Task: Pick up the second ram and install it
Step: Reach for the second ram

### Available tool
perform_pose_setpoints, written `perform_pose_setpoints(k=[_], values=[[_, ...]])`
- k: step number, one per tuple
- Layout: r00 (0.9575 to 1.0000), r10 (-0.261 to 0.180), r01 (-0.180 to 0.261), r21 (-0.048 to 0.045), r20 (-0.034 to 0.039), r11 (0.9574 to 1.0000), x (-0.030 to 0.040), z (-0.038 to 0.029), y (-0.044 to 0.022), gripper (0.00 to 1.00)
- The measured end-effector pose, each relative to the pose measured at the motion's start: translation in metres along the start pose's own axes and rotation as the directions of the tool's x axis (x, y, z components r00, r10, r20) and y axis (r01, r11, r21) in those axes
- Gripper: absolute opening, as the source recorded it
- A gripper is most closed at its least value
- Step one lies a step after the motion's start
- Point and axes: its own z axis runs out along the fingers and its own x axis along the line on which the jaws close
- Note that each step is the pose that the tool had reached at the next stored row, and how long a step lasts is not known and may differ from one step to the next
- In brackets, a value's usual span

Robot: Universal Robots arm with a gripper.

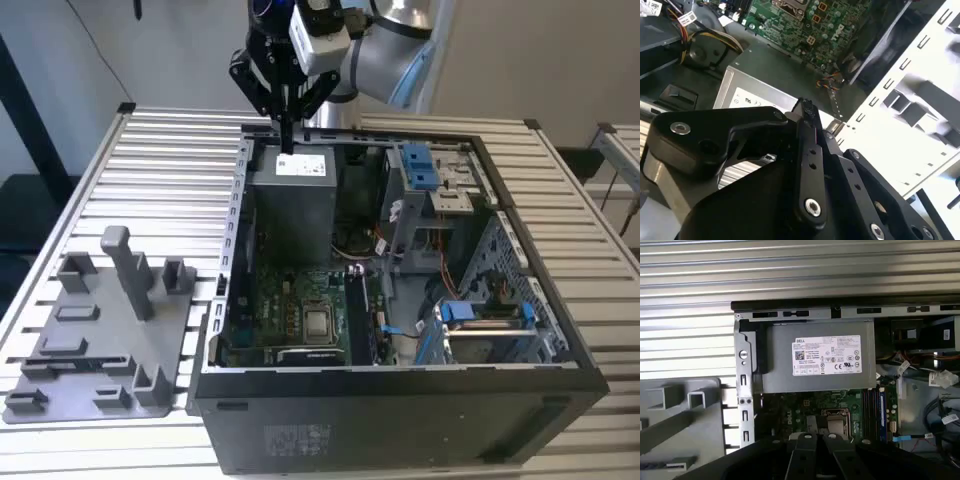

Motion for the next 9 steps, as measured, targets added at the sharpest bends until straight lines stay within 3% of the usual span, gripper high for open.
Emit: perform_pose_setpoints(k=[9], values=[[1.0000,0.000,0.000,0.0001,0.0000,1.0000,0.0006,0.0000,0.0000,0.11]])
